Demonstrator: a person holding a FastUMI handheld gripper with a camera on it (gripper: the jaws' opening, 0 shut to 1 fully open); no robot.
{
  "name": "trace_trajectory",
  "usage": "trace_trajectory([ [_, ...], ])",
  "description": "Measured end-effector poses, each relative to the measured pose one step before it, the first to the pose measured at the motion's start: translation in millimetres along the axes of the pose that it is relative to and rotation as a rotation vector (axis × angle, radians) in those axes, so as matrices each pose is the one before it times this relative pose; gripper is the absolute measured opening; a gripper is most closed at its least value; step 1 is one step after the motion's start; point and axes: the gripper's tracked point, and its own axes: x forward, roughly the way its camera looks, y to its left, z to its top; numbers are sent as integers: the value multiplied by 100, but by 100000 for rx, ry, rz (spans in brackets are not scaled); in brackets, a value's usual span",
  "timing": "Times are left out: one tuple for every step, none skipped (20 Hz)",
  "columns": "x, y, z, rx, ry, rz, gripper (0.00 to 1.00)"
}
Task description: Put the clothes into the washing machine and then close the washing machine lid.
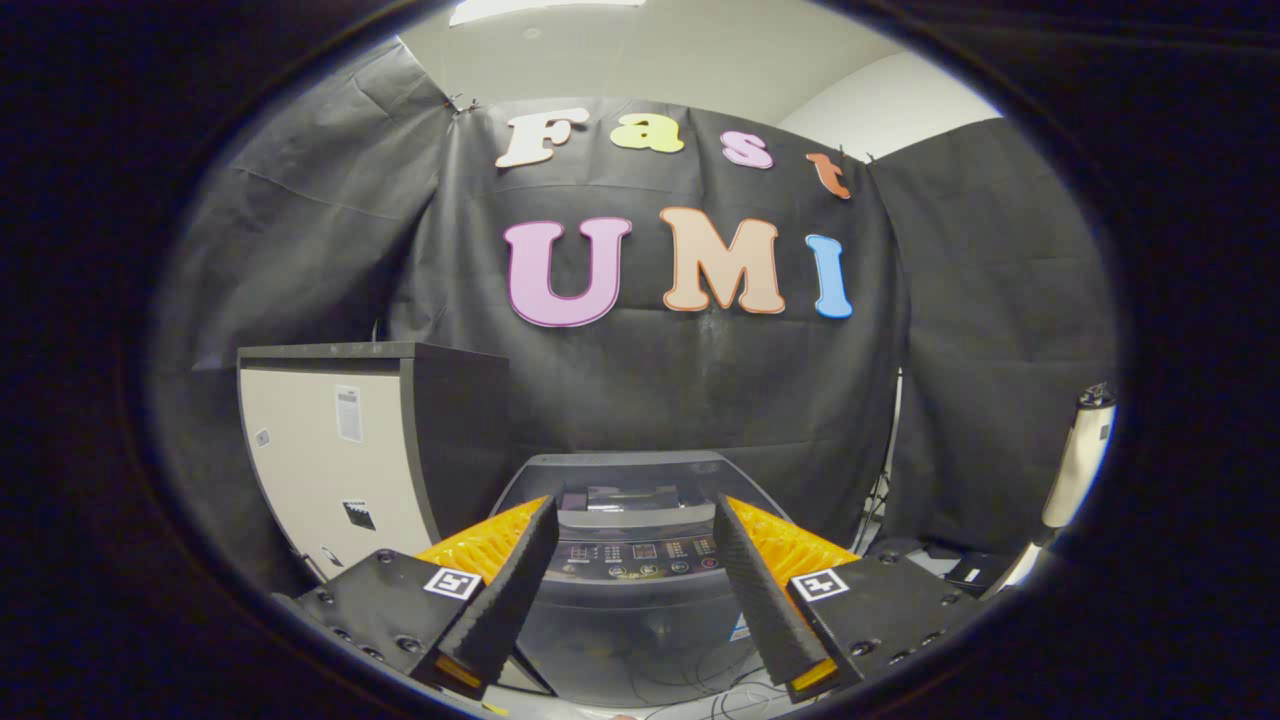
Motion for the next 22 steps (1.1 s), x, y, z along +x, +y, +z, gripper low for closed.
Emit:
trace_trajectory([
  [82, 330, -422, -261, 1044, 925, 97],
  [-51, 223, -295, -873, 1320, 738, 97],
  [-6, 194, -234, -1116, 665, 417, 97],
  [-89, 47, -8, -707, 523, 66, 97],
  [69, 213, -198, -56, 235, 270, 96],
  [7, 130, 25, 468, -283, 255, 97],
  [223, 203, -132, 327, 88, 449, 97],
  [-7, 34, -184, -160, 558, 49, 97],
  [70, -113, -342, -332, 699, -524, 97],
  [-17, -35, -114, 54, 362, -276, 97],
  [-59, 313, 1, 297, -76, 305, 97],
  [41, 271, 104, 182, -444, 192, 97],
  [-8, 96, 51, -61, -387, 194, 97],
  [52, 154, 90, -178, -153, 267, 97],
  [58, 98, -244, -152, 530, 120, 97],
  [-81, 111, -368, -215, 1015, 174, 97],
  [-80, 48, -148, -179, 456, -51, 97],
  [-228, 24, 72, -39, -75, -48, 97],
  [-81, 60, 138, 303, -508, 142, 97],
  [136, 25, -107, 438, -42, 219, 97],
  [126, -56, -177, 136, 625, 9, 97],
  [-156, -203, -37, -166, 494, -775, 97],
])
